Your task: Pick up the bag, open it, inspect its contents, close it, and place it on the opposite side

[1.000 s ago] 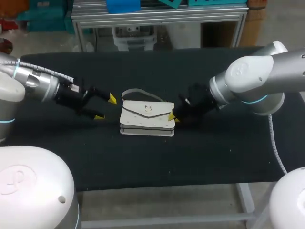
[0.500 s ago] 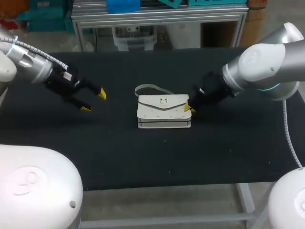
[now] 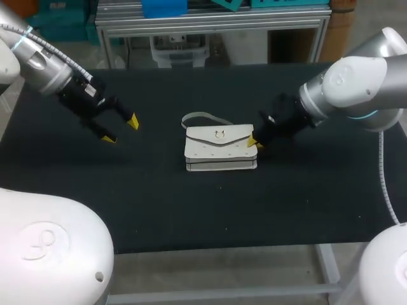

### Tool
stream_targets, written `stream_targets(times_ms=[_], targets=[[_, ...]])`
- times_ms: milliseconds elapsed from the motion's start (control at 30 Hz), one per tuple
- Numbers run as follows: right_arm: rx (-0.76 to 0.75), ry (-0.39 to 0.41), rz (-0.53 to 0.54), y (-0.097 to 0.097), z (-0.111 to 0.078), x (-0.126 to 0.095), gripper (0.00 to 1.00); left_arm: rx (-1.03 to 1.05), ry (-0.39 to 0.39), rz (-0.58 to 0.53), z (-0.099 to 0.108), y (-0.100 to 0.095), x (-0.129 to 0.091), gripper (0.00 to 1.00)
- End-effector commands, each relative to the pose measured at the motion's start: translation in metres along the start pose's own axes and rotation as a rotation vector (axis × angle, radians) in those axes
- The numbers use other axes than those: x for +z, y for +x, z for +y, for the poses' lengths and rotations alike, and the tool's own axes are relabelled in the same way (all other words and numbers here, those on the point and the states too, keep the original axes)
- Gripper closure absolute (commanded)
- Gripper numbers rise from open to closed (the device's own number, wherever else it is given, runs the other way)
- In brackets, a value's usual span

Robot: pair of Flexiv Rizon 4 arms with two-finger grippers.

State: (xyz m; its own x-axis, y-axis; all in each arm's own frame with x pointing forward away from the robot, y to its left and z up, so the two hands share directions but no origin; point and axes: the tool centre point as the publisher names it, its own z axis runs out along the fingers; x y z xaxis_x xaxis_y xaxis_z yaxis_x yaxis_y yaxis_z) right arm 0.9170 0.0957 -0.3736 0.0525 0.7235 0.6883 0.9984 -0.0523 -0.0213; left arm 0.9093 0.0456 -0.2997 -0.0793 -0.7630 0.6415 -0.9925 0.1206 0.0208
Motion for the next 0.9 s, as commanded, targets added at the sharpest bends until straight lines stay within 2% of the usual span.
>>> stream_targets(times_ms=[33, 67, 133, 267, 333, 467, 533, 667, 900], targets=[[0.0, 0.003, -0.002, 0.001, 0.0, -0.001, 1.0, 0.0, -0.007, 0.002, -0.002, -0.001, 0.001, 0.0], [-0.003, -0.007, -0.007, -0.003, 0.004, -0.004, 1.0, 0.03, -0.022, -0.016, -0.004, 0.001, -0.001, 0.0], [-0.018, -0.03, -0.014, -0.015, 0.014, -0.017, 1.0, 0.042, 0.005, -0.041, -0.008, 0.0, -0.01, 0.0], [-0.015, -0.106, -0.067, -0.042, 0.033, -0.05, 1.0, 0.049, 0.033, -0.079, -0.015, -0.009, -0.027, 0.0], [-0.025, -0.116, -0.058, -0.056, 0.044, -0.069, 1.0, 0.053, 0.024, -0.105, -0.019, -0.014, -0.033, 0.0], [-0.008, -0.208, -0.154, -0.081, 0.067, -0.096, 1.0, 0.026, 0.042, -0.151, -0.03, -0.026, -0.047, 0.0], [-0.011, -0.196, -0.153, -0.096, 0.08, -0.108, 1.0, 0.019, 0.042, -0.166, -0.034, -0.03, -0.053, 0.0], [-0.08, -0.116, -0.133, -0.119, 0.098, -0.124, 1.0, -0.001, 0.043, -0.208, -0.043, -0.04, -0.062, 0.0], [-0.099, -0.092, -0.167, -0.146, 0.121, -0.147, 1.0, -0.028, 0.042, -0.239, -0.054, -0.049, -0.068, 0.0]])
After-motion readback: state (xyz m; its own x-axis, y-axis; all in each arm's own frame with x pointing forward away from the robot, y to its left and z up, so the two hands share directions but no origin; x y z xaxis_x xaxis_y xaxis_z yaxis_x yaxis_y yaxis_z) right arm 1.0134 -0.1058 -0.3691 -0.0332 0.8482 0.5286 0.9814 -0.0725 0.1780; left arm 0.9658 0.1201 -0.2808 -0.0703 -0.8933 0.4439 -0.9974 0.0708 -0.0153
